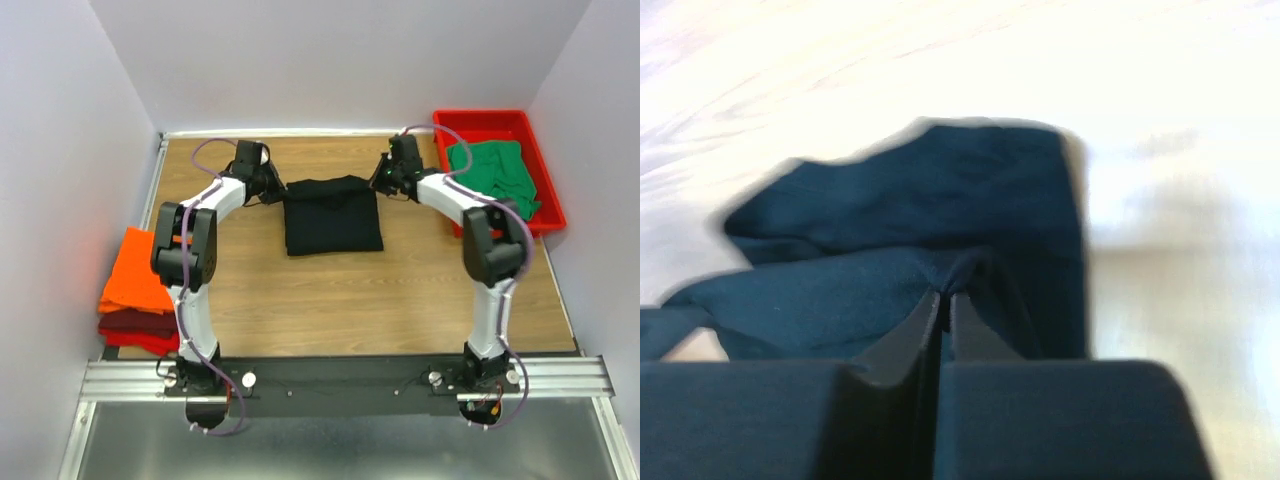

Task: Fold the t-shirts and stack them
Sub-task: Fold the tshirt

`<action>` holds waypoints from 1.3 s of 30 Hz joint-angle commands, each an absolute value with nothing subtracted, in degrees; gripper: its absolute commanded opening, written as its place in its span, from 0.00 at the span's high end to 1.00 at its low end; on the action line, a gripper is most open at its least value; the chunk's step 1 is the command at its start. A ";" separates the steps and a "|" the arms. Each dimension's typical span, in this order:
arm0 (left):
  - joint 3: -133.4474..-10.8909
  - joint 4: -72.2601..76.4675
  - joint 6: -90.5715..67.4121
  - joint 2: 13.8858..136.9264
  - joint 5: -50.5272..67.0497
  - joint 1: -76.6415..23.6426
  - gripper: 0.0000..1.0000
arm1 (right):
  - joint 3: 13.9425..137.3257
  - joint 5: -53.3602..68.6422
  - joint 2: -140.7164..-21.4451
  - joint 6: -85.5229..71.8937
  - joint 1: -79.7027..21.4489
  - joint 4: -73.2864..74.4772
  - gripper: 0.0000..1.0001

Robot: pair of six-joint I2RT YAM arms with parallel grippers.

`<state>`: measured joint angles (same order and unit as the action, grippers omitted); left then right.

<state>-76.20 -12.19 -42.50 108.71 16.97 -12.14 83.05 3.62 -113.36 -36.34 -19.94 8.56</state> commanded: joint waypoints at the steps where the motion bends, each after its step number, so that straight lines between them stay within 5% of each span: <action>1: -88.66 -13.01 -35.95 122.24 22.05 -9.32 0.92 | 92.18 5.71 -125.51 -35.77 -16.53 10.46 0.82; 8: -95.71 -11.43 -34.28 122.44 24.78 -7.73 0.58 | 93.61 5.45 -126.39 -35.07 -14.68 10.28 0.35; 15: -90.45 -9.31 -33.75 115.23 22.86 -7.56 0.42 | 89.13 5.19 -118.22 -34.19 -14.68 10.28 0.29; 21: -85.53 -14.23 -35.15 107.67 12.32 -11.41 0.46 | 82.97 1.68 -111.45 -34.01 -19.33 10.02 0.30; 25: -80.87 -14.94 -37.96 106.52 5.82 -16.08 0.65 | 83.67 -1.67 -113.28 -33.14 -24.69 10.02 0.33; 27: -79.46 -14.50 -39.19 108.88 4.66 -17.83 0.83 | 84.81 -1.85 -115.91 -32.87 -27.32 10.02 0.33; 39: -66.57 -9.59 -44.03 112.25 4.65 -25.74 0.86 | 72.70 -4.39 -116.82 -31.56 -29.27 9.49 0.36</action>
